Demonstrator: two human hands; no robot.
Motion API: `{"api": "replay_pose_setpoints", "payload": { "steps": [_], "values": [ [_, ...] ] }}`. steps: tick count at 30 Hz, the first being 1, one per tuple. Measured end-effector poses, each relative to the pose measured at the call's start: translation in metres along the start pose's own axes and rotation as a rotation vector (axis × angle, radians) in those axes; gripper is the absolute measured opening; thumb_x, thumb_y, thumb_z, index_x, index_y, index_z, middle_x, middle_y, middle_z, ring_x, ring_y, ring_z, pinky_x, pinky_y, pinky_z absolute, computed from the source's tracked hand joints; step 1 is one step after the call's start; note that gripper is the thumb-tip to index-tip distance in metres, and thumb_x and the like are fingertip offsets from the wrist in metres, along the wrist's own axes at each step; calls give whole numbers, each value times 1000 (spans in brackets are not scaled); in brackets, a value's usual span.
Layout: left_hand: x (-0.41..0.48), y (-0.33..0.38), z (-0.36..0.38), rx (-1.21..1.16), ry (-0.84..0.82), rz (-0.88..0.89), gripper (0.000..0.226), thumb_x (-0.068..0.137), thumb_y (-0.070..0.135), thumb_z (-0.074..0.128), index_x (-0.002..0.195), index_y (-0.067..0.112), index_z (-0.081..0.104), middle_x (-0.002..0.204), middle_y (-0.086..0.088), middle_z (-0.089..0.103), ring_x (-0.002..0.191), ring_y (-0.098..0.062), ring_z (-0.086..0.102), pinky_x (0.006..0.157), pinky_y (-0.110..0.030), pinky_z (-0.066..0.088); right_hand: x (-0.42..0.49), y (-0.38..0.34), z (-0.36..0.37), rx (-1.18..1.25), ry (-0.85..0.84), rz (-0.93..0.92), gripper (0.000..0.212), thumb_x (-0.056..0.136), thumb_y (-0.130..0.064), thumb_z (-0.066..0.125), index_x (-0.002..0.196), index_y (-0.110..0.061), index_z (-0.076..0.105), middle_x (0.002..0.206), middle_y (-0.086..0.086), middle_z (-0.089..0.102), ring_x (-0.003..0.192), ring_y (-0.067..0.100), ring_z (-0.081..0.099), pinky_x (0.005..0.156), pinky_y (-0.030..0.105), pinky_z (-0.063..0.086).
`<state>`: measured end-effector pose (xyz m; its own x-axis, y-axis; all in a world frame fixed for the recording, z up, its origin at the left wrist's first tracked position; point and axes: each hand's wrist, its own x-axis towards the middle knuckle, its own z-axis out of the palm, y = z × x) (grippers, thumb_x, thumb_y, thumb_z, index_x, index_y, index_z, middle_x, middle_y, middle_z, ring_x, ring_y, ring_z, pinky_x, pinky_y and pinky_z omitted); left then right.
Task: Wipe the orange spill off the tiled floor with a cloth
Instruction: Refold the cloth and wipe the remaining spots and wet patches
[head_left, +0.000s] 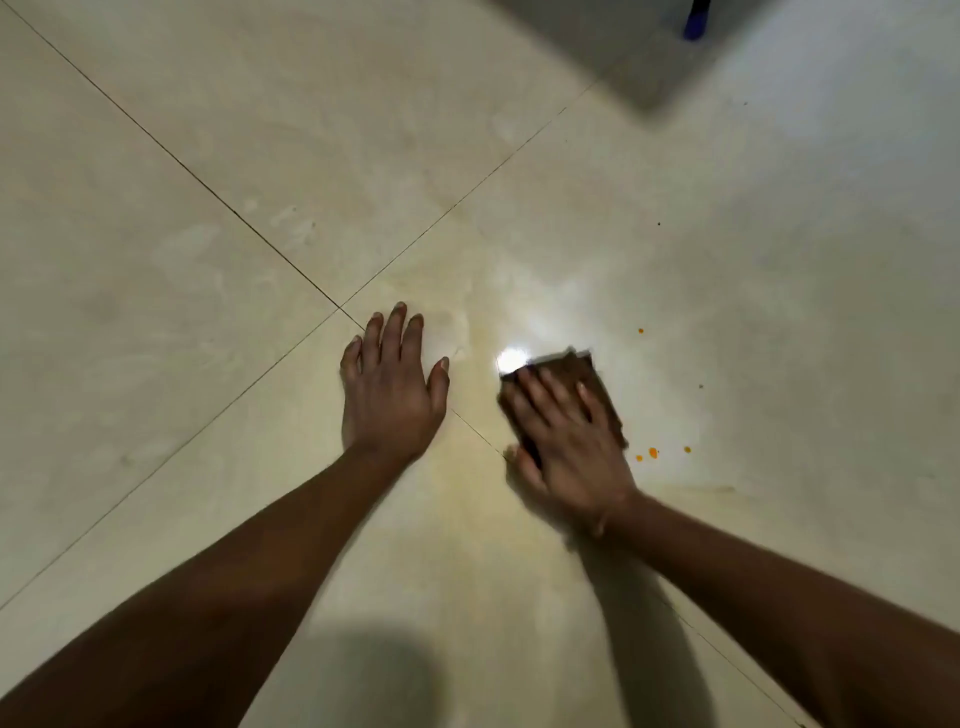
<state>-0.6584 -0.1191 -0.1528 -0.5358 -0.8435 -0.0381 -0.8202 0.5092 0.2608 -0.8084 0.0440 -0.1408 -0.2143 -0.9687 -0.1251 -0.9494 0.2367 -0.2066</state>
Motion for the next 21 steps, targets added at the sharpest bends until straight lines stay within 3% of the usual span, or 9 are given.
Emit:
{"api": "replay_pose_setpoints", "payload": {
  "steps": [4, 6, 10, 16, 19, 21],
  "values": [
    [4, -6, 8, 2, 4, -2, 56, 98, 44, 33, 146, 17, 32, 158, -3, 27, 146, -25, 21, 116, -45, 19, 152, -5, -28, 0, 28, 181, 65, 96, -45, 33, 155, -21, 23, 163, 3, 19, 151, 20, 10, 120, 47, 7],
    [4, -4, 7, 1, -7, -3, 55, 98, 42, 34, 147, 16, 32, 158, -3, 26, 146, -25, 21, 116, -45, 19, 126, -4, -20, 2, 27, 152, 66, 95, -45, 35, 155, -22, 22, 164, 2, 19, 151, 20, 10, 121, 48, 10],
    [3, -1, -2, 12, -24, -7, 56, 99, 43, 34, 147, 15, 32, 159, -4, 25, 147, -25, 20, 117, -44, 17, -16, 37, -17, -40, -24, -53, 70, 90, -47, 37, 155, -27, 24, 163, -1, 23, 151, 18, 17, 117, 48, 18],
    [2, -1, 6, 15, 9, 19, 56, 99, 42, 36, 146, 12, 33, 157, -9, 28, 145, -30, 23, 116, -48, 19, 53, 74, -29, 23, 35, 329, 68, 92, -47, 28, 155, -23, 23, 164, 1, 19, 151, 18, 10, 121, 46, 7],
    [-1, 6, -1, 46, -8, 45, 58, 99, 41, 35, 147, 9, 30, 159, -12, 23, 145, -34, 19, 116, -52, 17, -32, 60, -6, -21, 70, 226, 67, 93, -50, 29, 155, -26, 21, 163, 0, 21, 151, 19, 13, 119, 46, 11],
    [-9, 26, -5, 63, -23, 155, 59, 99, 41, 35, 147, 8, 31, 159, -12, 22, 146, -33, 19, 116, -52, 16, -41, 73, -6, -8, 31, 189, 68, 92, -52, 28, 155, -27, 20, 163, -1, 21, 150, 18, 14, 119, 46, 11]
  ]
}}
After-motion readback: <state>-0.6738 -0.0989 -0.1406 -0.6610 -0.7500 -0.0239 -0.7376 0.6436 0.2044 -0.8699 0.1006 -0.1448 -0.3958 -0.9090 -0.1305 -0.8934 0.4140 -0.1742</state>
